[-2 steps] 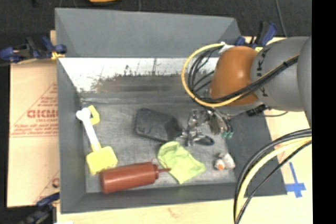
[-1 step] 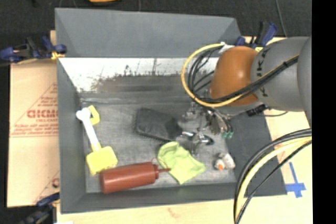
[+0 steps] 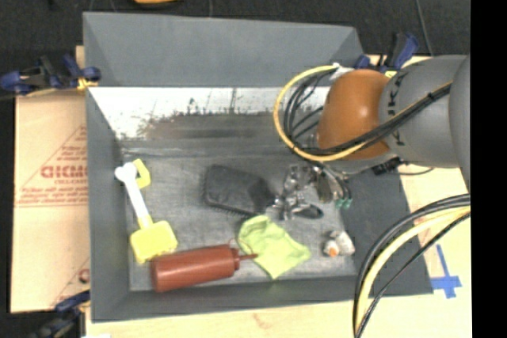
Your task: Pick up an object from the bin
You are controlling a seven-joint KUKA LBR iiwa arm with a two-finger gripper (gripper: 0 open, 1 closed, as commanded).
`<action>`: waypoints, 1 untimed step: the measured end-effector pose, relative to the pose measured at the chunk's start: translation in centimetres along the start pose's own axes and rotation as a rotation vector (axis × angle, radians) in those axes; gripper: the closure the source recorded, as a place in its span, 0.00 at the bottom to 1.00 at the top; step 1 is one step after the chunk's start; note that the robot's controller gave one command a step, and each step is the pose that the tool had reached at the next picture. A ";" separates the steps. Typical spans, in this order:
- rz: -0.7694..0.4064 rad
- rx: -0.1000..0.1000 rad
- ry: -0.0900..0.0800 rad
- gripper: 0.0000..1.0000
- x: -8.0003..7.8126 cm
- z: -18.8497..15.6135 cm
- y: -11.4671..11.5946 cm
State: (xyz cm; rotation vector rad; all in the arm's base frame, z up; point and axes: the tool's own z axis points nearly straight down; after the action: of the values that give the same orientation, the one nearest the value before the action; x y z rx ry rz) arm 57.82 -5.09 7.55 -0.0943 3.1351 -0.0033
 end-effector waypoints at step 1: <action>-0.001 0.000 0.000 1.00 0.0 0.0 0.0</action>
Offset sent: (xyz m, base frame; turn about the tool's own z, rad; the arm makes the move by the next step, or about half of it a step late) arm -0.0808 -0.0228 -0.0055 0.1459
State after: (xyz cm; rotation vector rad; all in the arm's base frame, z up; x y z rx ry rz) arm 57.82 -5.09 7.55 -0.0952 3.1351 -0.0034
